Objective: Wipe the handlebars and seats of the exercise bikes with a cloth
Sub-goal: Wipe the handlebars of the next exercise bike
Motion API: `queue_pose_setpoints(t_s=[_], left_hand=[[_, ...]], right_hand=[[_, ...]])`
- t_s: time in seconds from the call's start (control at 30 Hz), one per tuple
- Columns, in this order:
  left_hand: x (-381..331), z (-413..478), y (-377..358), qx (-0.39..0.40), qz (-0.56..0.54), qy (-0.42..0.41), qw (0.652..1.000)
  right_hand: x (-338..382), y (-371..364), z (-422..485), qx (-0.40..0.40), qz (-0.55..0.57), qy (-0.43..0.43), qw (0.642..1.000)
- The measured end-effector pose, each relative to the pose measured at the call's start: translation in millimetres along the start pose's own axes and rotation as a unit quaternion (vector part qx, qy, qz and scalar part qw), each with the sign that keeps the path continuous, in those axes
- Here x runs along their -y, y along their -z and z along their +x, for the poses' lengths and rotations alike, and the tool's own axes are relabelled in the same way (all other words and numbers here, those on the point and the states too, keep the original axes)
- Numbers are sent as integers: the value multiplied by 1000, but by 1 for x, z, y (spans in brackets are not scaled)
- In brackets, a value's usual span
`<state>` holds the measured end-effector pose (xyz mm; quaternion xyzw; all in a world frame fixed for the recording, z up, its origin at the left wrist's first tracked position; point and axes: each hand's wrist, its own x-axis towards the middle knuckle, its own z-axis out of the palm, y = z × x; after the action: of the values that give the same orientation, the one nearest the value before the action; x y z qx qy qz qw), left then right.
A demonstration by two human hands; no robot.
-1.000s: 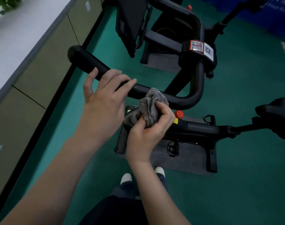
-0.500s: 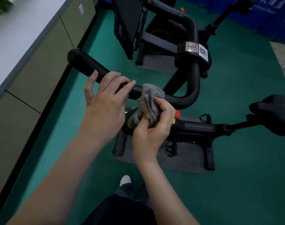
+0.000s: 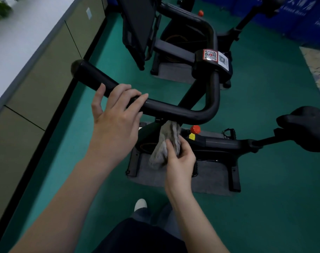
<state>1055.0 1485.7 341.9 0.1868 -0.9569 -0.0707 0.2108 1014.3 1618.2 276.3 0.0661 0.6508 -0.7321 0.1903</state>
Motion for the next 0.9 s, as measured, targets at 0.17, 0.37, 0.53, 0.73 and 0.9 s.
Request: queue_pose_setpoints(t_s=[0.17, 0.37, 0.53, 0.73, 0.9], left_hand=[[1, 0, -1, -1, 6, -4, 1000], [1, 0, -1, -4, 16, -2, 1000], [2, 1, -1, -10, 22, -5, 1000], [2, 1, -3, -15, 18, -3, 1000], [-4, 1, -4, -21, 23, 4, 1000]], right_hand=[[13, -33, 13, 30, 55, -1, 998], [20, -47, 12, 62, 183, -84, 978], [22, -32, 15, 64, 189, -68, 978], [21, 12, 36, -13, 187, -30, 982], [13, 10, 32, -8, 59, -16, 998]])
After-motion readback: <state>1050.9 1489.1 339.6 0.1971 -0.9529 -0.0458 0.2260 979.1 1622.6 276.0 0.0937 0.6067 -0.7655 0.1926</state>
